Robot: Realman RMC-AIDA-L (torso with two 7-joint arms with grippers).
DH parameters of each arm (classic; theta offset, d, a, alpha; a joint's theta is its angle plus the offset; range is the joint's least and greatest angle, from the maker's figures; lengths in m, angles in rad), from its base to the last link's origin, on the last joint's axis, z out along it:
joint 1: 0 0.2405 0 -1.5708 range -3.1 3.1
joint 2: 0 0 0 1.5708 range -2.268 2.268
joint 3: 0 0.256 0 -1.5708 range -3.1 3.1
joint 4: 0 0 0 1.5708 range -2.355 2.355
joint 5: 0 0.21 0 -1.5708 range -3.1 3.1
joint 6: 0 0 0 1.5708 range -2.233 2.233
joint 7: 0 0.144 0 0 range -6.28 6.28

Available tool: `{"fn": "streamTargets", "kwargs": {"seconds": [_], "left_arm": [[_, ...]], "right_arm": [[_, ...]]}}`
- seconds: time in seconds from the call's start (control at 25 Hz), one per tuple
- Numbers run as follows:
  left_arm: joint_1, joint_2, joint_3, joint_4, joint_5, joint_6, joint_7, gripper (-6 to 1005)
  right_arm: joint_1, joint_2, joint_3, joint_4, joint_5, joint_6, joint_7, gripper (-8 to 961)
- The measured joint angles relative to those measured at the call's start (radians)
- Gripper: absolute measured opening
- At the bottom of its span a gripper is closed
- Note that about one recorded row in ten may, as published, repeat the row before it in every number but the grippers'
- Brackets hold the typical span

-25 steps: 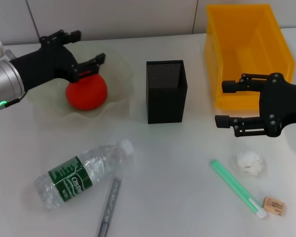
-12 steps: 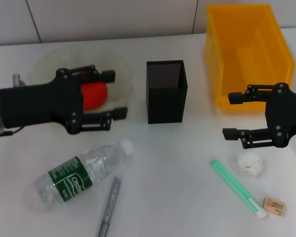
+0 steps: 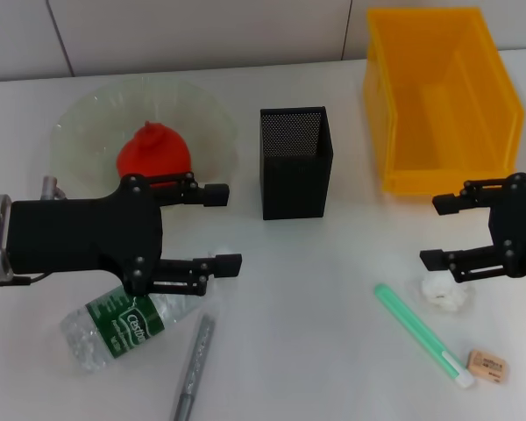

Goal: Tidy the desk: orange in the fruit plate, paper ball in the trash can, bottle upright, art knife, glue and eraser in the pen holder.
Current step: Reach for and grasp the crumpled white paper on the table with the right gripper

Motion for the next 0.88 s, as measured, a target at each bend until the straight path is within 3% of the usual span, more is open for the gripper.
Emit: {"fn": "streamTargets", "kwargs": {"seconds": [0.36,0.88], "left_arm": [[-0.003,-0.019,0.005,-0.002,0.030,-0.009,0.000,785],[0.007,-0.032,0.002,-0.003,0.039,-0.008,0.007,785]], "right_arm": [[0.039,0.001,-0.013,-0.061,-0.269,-0.001,0.219,787],[0.092,0.000,-0.051,-0.055,-0.397,0.005,0.330,786]]}}
